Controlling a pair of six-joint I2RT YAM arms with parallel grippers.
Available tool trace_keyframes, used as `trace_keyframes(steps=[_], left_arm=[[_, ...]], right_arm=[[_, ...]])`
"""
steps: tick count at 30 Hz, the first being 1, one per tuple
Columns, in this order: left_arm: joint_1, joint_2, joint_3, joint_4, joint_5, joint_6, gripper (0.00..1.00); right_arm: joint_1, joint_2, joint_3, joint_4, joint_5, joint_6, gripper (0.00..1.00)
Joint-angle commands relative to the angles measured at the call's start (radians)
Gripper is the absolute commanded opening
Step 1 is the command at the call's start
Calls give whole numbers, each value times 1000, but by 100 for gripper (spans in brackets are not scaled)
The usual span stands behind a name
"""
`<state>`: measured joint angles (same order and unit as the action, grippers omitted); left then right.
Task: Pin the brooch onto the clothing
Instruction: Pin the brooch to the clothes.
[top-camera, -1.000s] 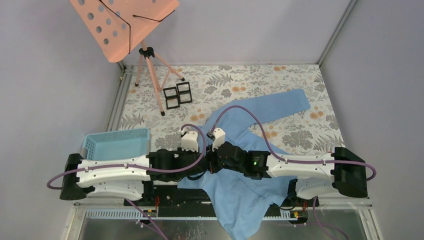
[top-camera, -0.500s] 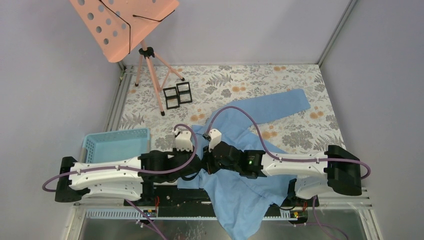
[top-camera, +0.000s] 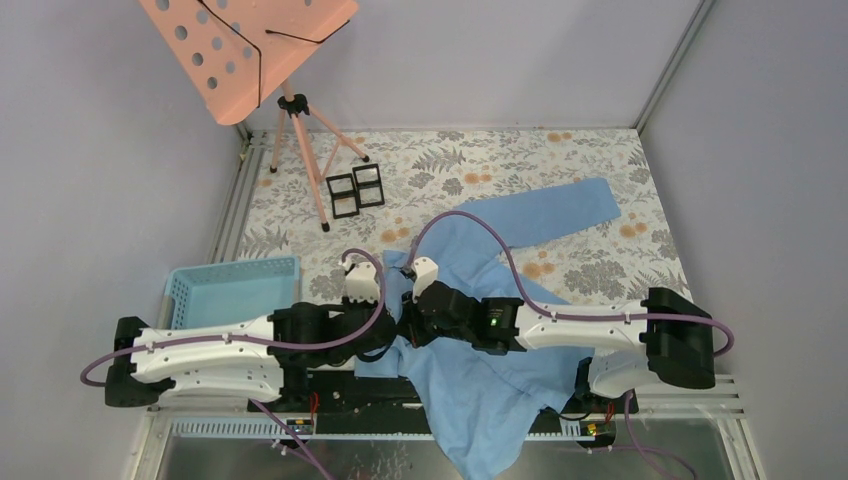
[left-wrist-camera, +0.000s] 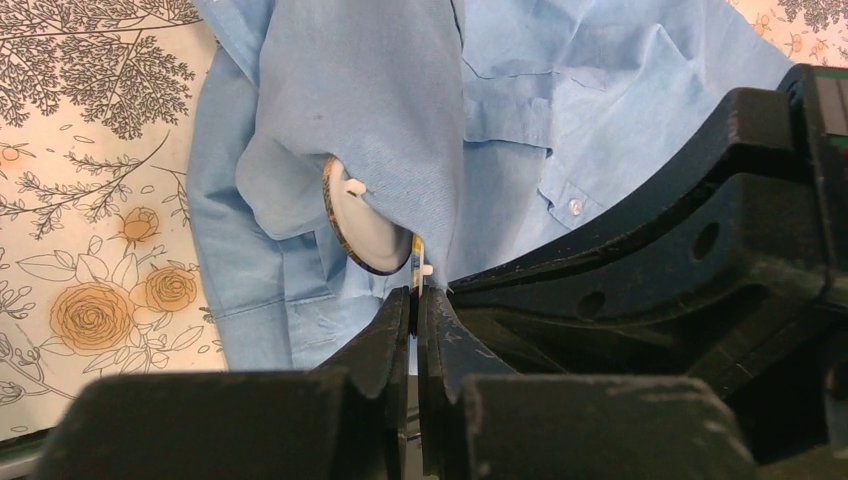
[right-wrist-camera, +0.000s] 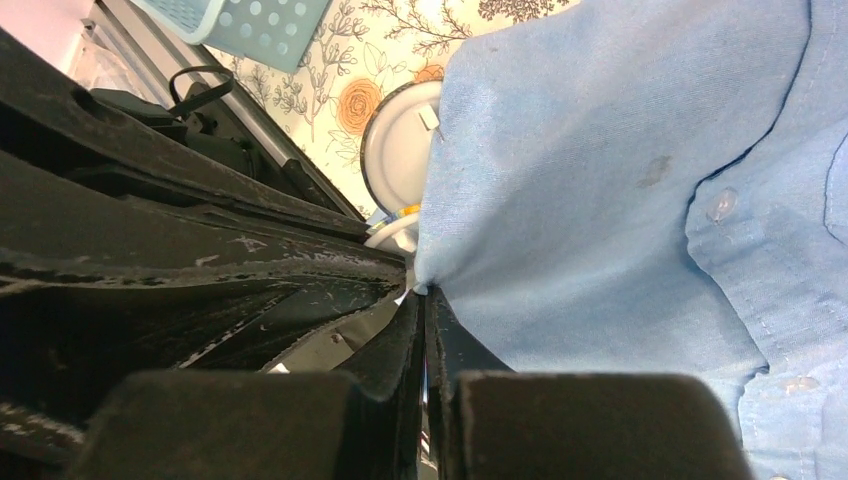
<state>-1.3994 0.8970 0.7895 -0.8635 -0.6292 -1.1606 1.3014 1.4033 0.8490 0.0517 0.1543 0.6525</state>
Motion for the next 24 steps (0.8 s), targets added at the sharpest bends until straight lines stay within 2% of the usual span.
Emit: trace_keyframes(steps=[1, 11, 17, 20, 24], left_arm=[[-3, -30, 3, 70, -41, 0, 0], [-3, -51, 6, 73, -46, 18, 0], [2, -104, -42, 151, 2, 84, 0], [25, -155, -86, 220, 62, 151, 0], [100, -201, -123, 292, 208, 253, 0]], right_arm=[[-2, 29, 36, -27, -23, 15, 0], [-3, 37, 26, -30, -2, 29, 0], [-5, -18, 8, -27, -11, -8, 2], [-14, -121, -32, -41, 11, -35, 31], [-38, -283, -99, -97, 3, -88, 58]])
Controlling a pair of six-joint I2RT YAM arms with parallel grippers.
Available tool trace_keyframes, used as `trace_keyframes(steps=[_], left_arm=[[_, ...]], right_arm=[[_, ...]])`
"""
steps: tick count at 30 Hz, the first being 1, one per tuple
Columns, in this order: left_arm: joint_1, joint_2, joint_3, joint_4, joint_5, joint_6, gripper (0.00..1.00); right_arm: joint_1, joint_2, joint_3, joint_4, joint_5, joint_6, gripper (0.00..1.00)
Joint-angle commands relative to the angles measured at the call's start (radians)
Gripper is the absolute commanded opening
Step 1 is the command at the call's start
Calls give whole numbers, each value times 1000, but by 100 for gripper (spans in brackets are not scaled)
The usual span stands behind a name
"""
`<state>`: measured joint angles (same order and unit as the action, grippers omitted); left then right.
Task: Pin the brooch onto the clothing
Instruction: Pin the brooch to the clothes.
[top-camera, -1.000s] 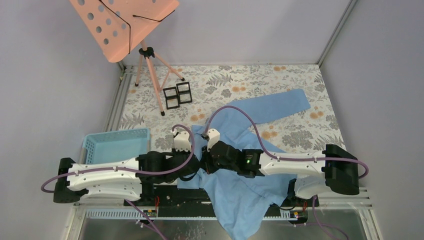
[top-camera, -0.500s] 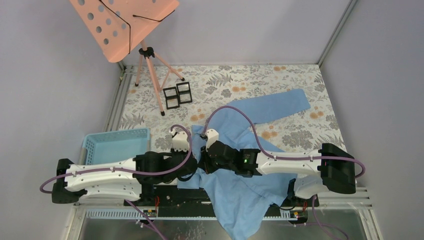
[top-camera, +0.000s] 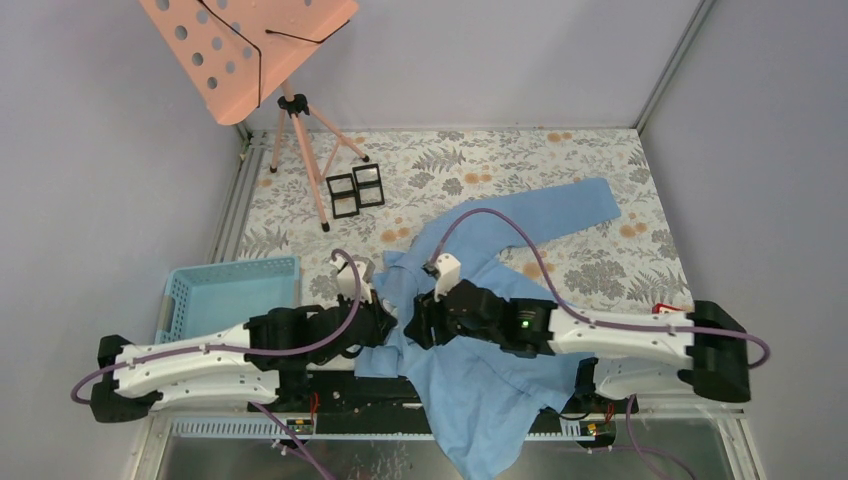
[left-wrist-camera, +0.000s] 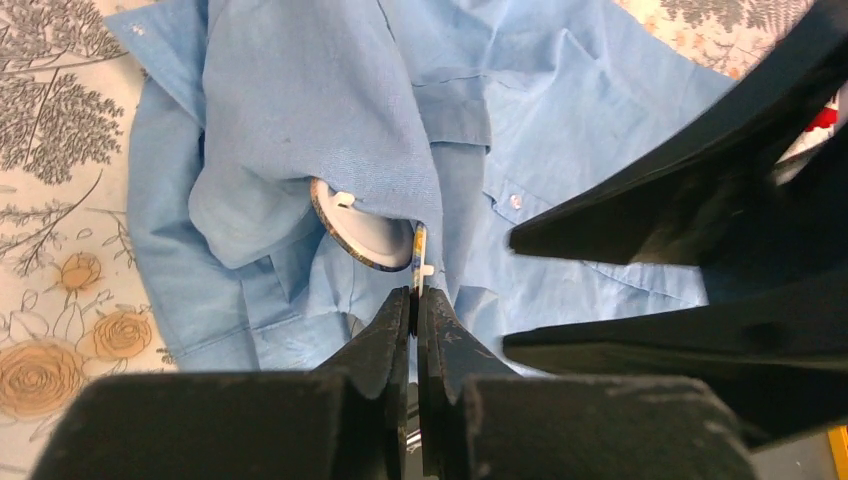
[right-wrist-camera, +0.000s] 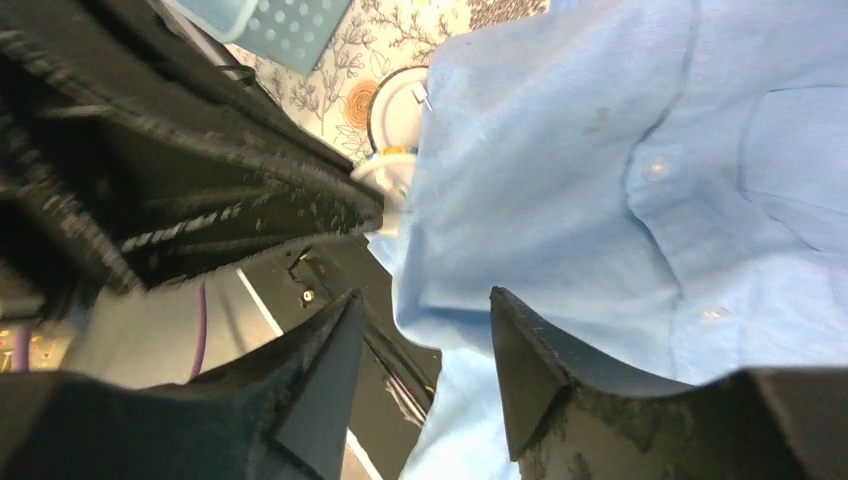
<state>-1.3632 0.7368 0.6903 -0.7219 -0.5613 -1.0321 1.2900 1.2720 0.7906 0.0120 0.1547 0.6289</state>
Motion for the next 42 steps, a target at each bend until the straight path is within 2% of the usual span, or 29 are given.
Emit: trace_keyframes(steps=[1, 7, 12, 16, 23, 30, 38, 42], left_arm=[[88, -44, -31, 159, 174, 148, 0], [192, -67, -70, 230, 362, 269, 0], [263, -77, -62, 276, 528, 379, 0], [328, -77, -29, 280, 719, 460, 0], [373, -48, 26, 256, 908, 549, 0], [401, -42, 29, 288, 986, 574, 0], [426, -45, -22, 387, 1056, 532, 0], [431, -44, -27, 396, 1070, 527, 0]], right_arm=[[-36, -195, -55, -78, -9, -84, 64], [-109, -450, -171, -107, -142, -152, 84], [-129, -549, -231, -53, -237, -230, 86], [-130, -609, -288, 89, -305, -247, 87], [-130, -565, -318, 220, -347, -216, 86], [-130, -491, -325, 289, -335, -240, 86], [-131, -404, -371, 406, -334, -253, 87], [-138, -367, -391, 499, -359, -219, 83]])
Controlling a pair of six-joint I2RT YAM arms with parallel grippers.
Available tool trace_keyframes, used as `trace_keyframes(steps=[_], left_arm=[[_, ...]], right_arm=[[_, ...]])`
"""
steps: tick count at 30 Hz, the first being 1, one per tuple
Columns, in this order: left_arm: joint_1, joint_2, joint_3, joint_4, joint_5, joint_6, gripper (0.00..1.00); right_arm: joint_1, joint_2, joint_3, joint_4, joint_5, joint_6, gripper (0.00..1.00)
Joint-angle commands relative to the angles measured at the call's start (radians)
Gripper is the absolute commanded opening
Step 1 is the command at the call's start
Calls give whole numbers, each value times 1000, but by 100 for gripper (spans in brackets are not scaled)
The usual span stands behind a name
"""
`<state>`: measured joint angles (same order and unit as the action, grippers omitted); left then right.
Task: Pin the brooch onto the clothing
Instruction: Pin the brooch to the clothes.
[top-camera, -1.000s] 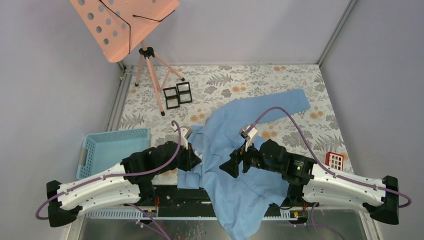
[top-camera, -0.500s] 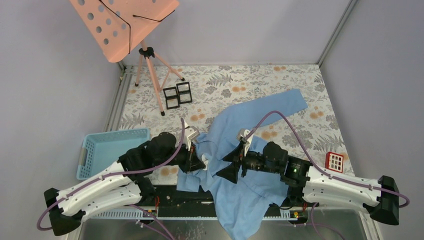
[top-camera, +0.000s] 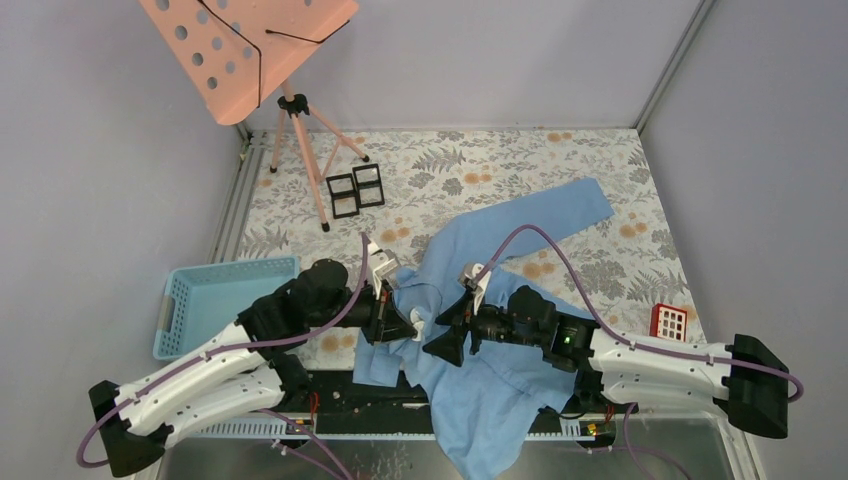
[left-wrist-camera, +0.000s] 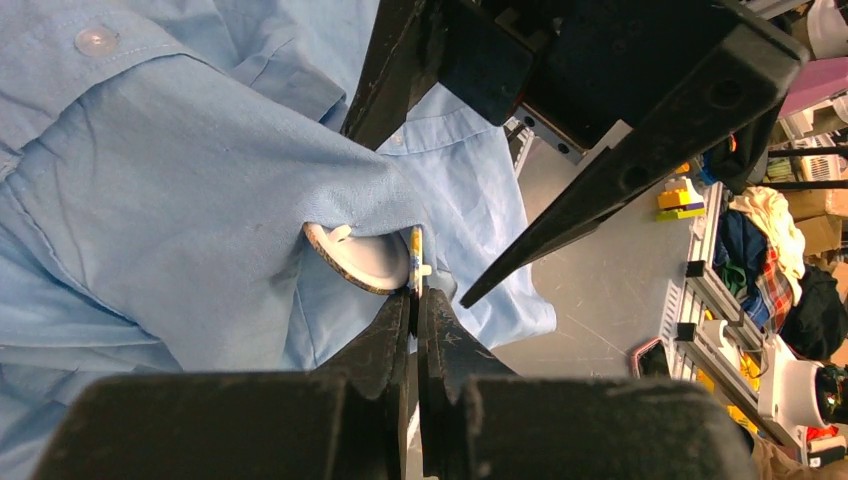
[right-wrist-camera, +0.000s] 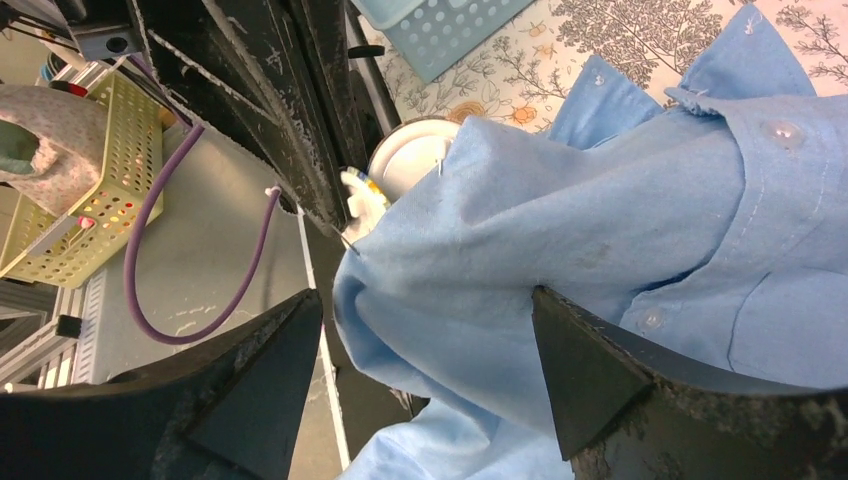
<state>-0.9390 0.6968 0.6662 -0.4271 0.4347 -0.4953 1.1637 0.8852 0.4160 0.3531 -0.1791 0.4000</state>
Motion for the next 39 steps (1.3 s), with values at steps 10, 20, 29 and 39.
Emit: trace_keyframes(steps=[10, 20, 29, 39], left_arm=[[11, -13, -12, 114, 104, -17, 0], [12, -12, -16, 117, 134, -15, 0], [12, -16, -16, 122, 141, -15, 0], [12, -19, -27, 148, 183, -18, 0]], right_arm=[[-34, 46, -12, 212, -72, 55, 68], [-75, 36, -33, 257, -135, 107, 63], [-105, 72, -20, 281, -236, 150, 63], [-126, 85, -18, 298, -267, 175, 62]])
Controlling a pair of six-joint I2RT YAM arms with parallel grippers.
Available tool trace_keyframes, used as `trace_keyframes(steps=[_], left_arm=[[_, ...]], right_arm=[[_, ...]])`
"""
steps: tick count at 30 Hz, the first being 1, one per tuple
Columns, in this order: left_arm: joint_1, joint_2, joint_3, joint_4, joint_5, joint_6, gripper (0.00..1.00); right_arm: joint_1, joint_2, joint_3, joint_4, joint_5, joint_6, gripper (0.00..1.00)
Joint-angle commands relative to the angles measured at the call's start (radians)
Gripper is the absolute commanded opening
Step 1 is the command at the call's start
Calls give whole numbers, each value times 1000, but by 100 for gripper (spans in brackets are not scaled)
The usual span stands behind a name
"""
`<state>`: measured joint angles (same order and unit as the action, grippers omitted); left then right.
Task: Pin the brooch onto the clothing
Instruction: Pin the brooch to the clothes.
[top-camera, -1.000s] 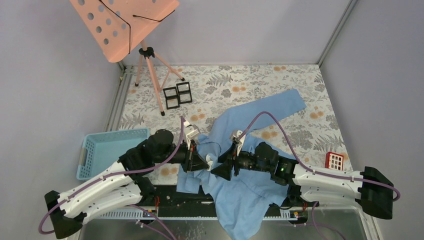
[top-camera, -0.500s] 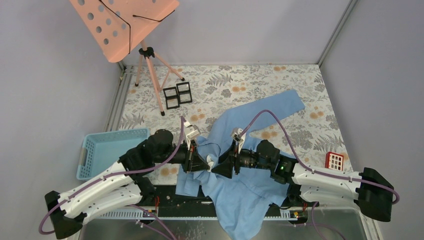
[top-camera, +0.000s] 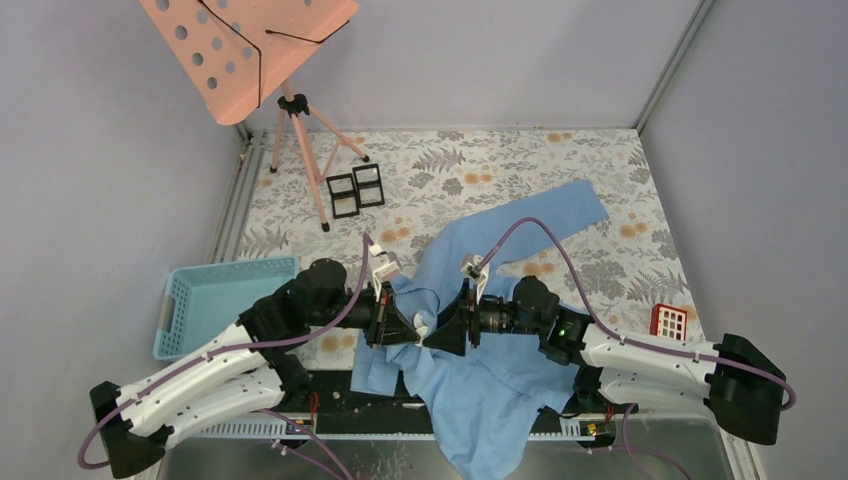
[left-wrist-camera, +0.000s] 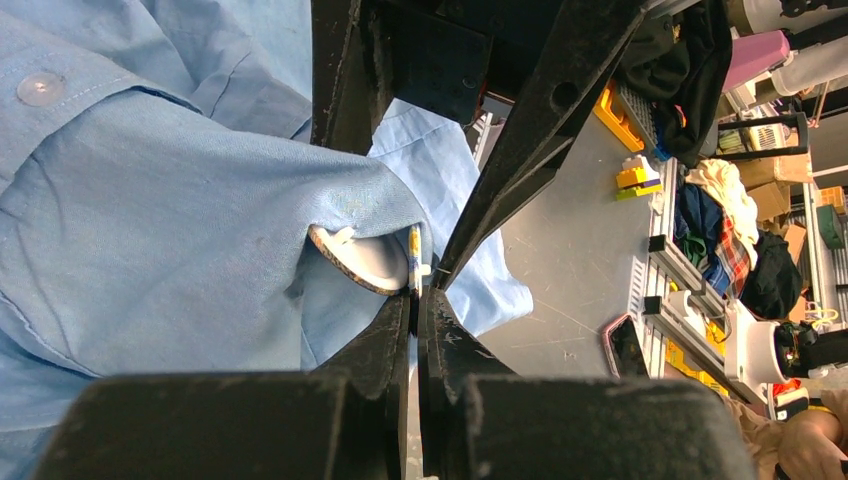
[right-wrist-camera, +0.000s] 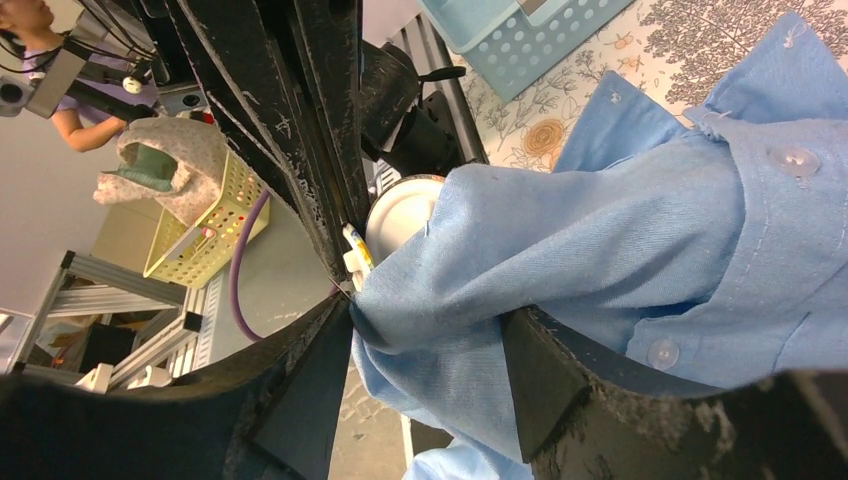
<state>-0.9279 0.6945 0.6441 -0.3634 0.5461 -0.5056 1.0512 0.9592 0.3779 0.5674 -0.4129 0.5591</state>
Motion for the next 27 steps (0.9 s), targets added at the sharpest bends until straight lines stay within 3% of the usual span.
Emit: trace_keyframes(steps=[1, 15, 27], left_arm=[[0, -15, -5, 86, 77, -7, 0], [1, -22, -14, 116, 124, -8, 0], [1, -25, -16, 123, 126, -10, 0]], right_arm=[[-15, 17, 22, 84, -41, 20, 62], [-25, 93, 56, 106, -95, 76, 54], [-41, 85, 23, 134, -35, 121, 48]])
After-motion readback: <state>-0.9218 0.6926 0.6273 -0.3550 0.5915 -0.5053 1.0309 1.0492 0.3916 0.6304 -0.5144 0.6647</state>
